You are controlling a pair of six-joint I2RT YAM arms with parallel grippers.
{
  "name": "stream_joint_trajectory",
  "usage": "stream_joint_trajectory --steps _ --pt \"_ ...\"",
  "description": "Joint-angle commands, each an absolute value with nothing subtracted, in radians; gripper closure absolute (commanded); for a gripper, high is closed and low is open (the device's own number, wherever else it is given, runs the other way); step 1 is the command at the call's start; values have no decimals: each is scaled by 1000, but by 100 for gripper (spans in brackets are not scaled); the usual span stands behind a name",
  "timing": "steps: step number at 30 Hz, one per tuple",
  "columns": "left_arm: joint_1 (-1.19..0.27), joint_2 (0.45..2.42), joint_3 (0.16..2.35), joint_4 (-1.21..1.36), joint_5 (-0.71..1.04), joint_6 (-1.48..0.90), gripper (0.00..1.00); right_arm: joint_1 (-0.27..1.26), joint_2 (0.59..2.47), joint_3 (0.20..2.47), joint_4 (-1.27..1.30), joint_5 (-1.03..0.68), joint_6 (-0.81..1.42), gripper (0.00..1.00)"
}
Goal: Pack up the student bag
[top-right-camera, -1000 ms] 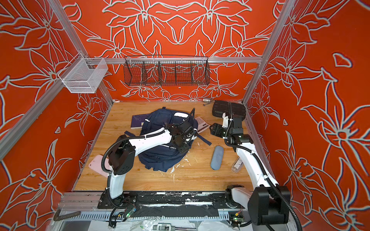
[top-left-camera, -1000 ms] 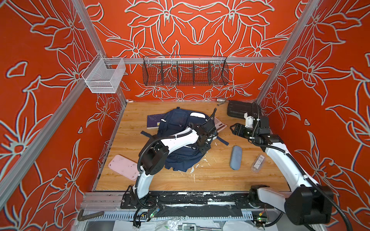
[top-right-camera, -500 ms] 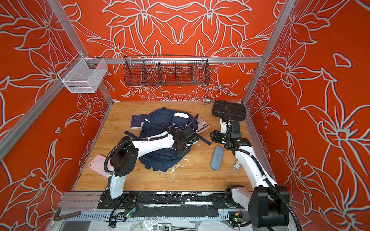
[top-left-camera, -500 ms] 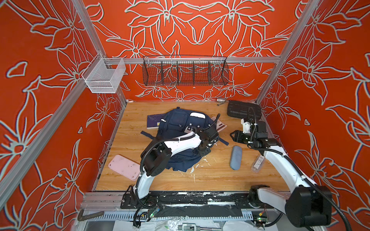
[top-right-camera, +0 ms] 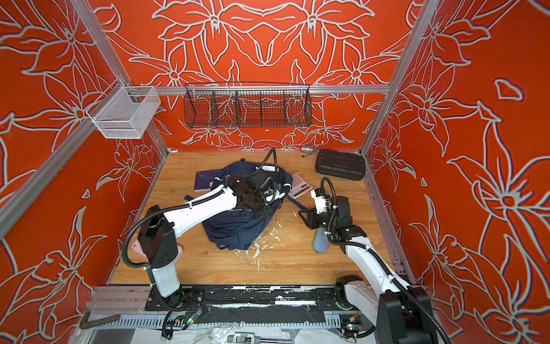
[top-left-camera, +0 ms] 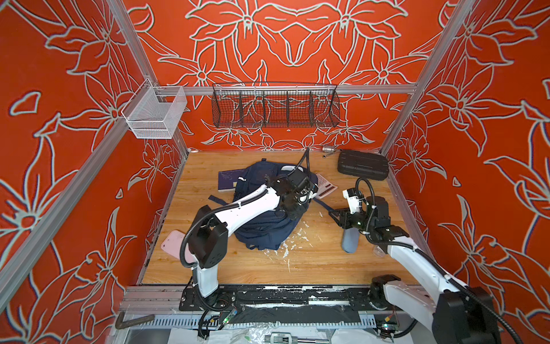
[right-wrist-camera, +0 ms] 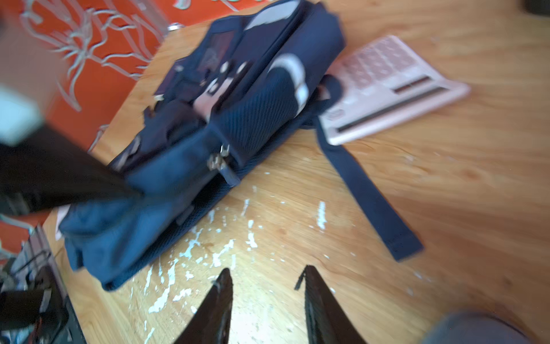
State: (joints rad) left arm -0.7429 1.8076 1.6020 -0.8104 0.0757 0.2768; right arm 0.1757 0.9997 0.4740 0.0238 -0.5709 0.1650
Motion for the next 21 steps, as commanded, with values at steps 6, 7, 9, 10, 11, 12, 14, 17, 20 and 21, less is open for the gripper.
stream_joint_trajectory --steps 6,7,9,10,11,12,14,17,20,21 --pt "-715 1669 1535 -811 184 387 100 286 1051 469 239 -648 -23 59" --pt "-711 1650 1524 -806 198 397 100 294 1073 472 273 -657 -10 59" --pt "-706 1616 1498 -792 226 419 100 305 1120 484 330 -688 15 60" --pt "-703 1599 1487 -781 234 430 100 313 1148 494 350 -695 25 60" --pt "-698 1584 1476 -772 244 440 100 322 1178 510 356 -703 32 60" --pt "-694 1571 1471 -764 252 446 100 329 1202 525 356 -718 33 60" --pt "-681 1550 1462 -741 272 454 100 343 1256 549 373 -742 42 60" --pt "-671 1539 1468 -732 295 467 100 348 1294 544 453 -754 85 59" --pt "-669 1540 1482 -737 311 474 100 355 1323 544 501 -776 102 60" --pt "-669 1542 1485 -739 308 476 100 357 1338 550 510 -791 104 60"
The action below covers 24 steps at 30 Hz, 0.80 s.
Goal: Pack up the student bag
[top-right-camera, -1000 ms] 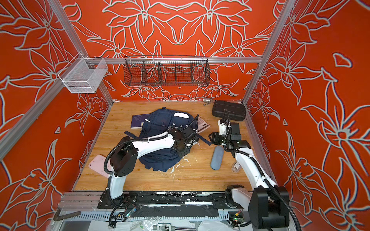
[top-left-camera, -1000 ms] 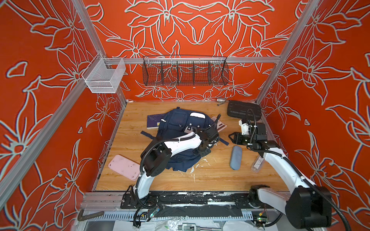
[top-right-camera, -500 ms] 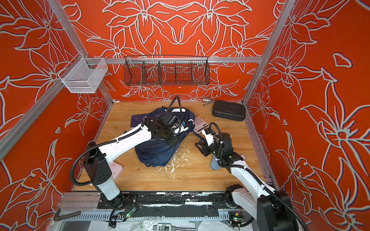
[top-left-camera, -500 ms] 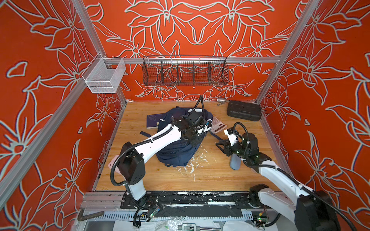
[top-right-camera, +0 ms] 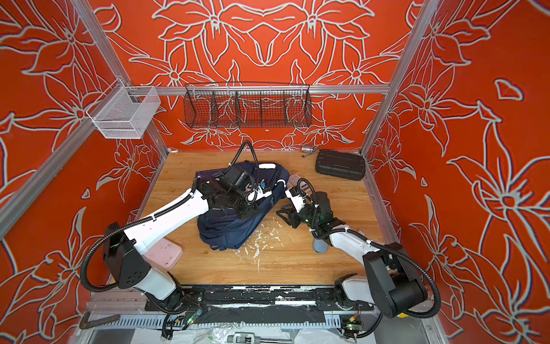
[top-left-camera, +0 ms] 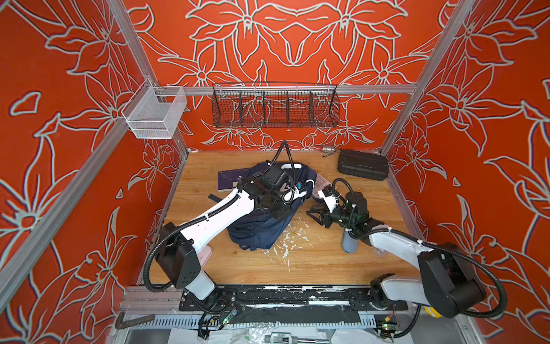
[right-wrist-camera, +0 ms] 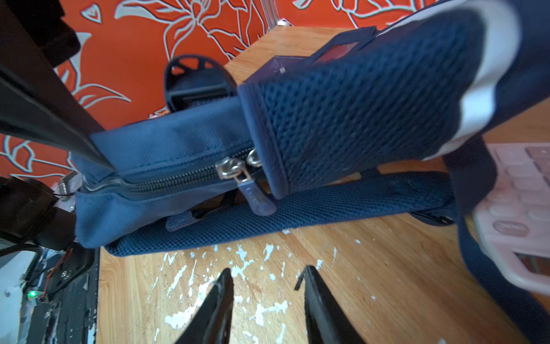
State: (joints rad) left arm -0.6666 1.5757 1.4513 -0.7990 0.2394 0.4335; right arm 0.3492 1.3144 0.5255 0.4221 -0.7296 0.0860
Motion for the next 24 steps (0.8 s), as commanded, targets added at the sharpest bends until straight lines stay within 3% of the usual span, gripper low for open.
stream_joint_trajectory --steps 1,9,17,24 --pt "-669 1540 1487 -741 304 477 100 361 1355 558 516 -806 105 61" --pt "-669 1488 1442 -691 310 472 100 364 1497 603 671 -870 192 62" --pt "-669 1493 1439 -677 298 458 100 367 1496 625 711 -944 159 62" --pt "-669 1498 1448 -666 262 460 100 367 1451 618 662 -963 129 77"
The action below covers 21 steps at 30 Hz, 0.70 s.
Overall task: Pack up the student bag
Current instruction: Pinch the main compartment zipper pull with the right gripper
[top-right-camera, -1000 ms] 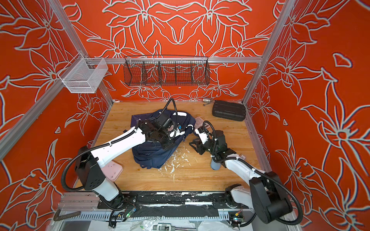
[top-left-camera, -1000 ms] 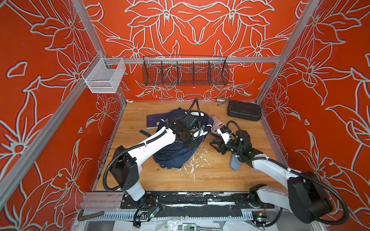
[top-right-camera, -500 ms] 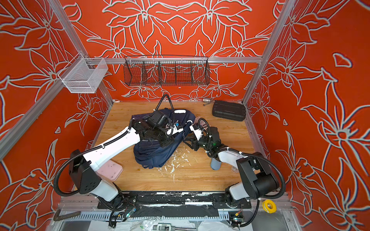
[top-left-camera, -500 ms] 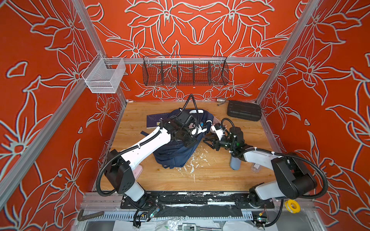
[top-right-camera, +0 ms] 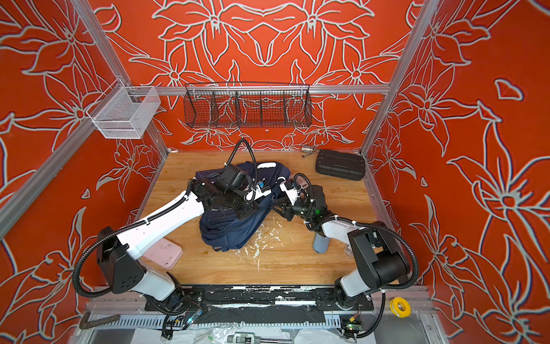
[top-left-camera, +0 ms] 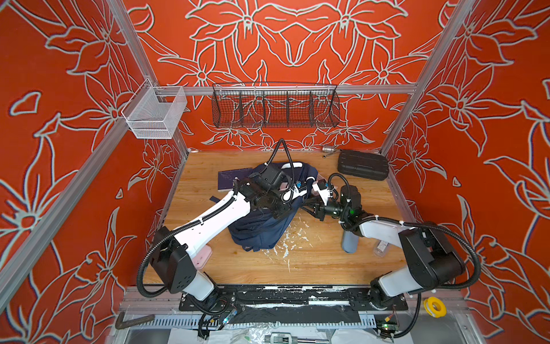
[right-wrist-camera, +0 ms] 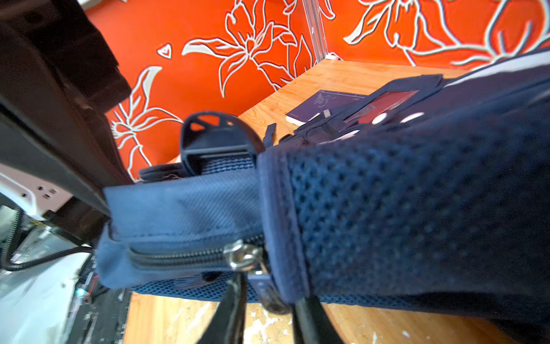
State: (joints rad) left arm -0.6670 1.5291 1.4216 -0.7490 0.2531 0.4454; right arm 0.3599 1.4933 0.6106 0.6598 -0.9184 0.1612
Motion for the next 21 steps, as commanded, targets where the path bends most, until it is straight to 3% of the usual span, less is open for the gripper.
stream_joint_trajectory --steps 1,12,21 --pt "-669 1500 1453 -670 262 458 100 365 1440 609 661 -953 121 79" --pt "-670 1514 1473 -673 275 425 100 365 1383 594 532 -909 33 85" --pt "-672 1519 1486 -664 289 397 100 366 1425 612 620 -884 109 88"
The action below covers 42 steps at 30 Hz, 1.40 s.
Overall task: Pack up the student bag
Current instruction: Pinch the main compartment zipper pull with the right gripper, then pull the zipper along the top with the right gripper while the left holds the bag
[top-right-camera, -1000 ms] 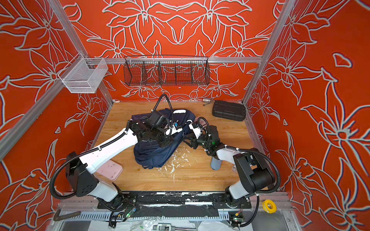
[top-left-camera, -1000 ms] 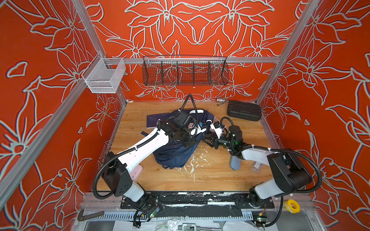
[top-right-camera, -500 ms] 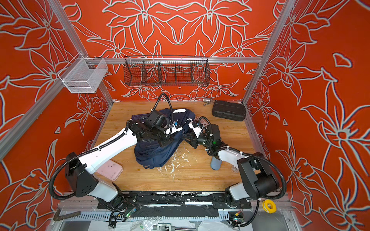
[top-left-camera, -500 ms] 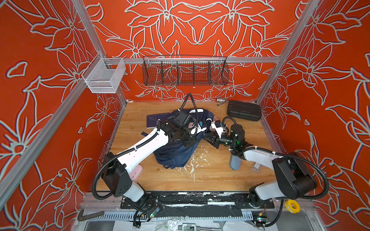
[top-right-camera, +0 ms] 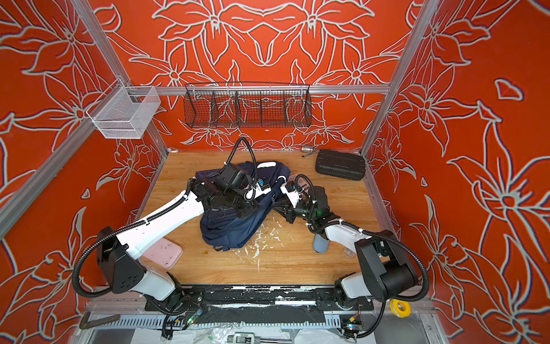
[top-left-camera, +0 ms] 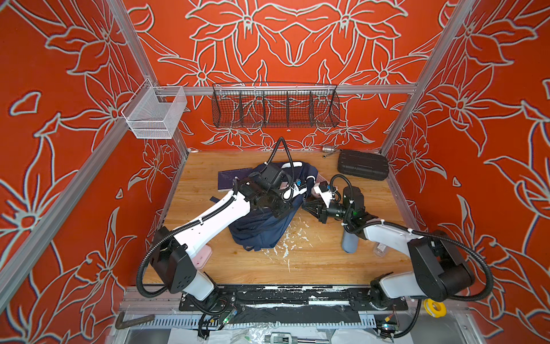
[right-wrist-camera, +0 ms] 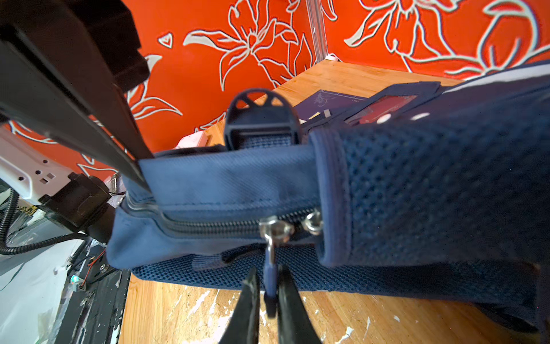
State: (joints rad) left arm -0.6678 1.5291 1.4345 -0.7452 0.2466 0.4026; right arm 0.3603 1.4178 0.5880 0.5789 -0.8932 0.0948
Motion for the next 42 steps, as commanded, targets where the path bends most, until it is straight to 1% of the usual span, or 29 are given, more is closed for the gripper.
stream_joint_trajectory --steps 1,6,9,11,14,17,23,26,31,36,42 --pt "-673 1522 1490 -664 292 389 100 365 1421 614 618 -877 112 91" --pt "-680 1537 1504 -679 287 379 100 365 1380 606 609 -860 99 97" --pt "-681 1546 1507 -682 276 364 100 366 1355 612 555 -856 72 98" --pt "-680 1549 1513 -687 292 350 100 365 1342 613 530 -855 60 96" --pt "-680 1548 1514 -692 315 330 100 365 1336 614 517 -847 51 90" --pt "-683 1532 1495 -683 322 323 100 366 1349 624 521 -855 52 89" --pt "-687 1520 1483 -676 319 318 100 367 1378 632 571 -871 94 95" --pt "-687 1530 1495 -678 298 287 100 367 1375 630 571 -874 92 100" --pt "-687 1573 1547 -684 241 167 100 377 1287 610 467 -778 15 100" --pt "-687 1630 1603 -694 157 66 100 430 1144 605 278 -671 -104 100" --pt "-687 1667 1666 -709 163 -33 100 492 1049 587 159 -559 -159 100"
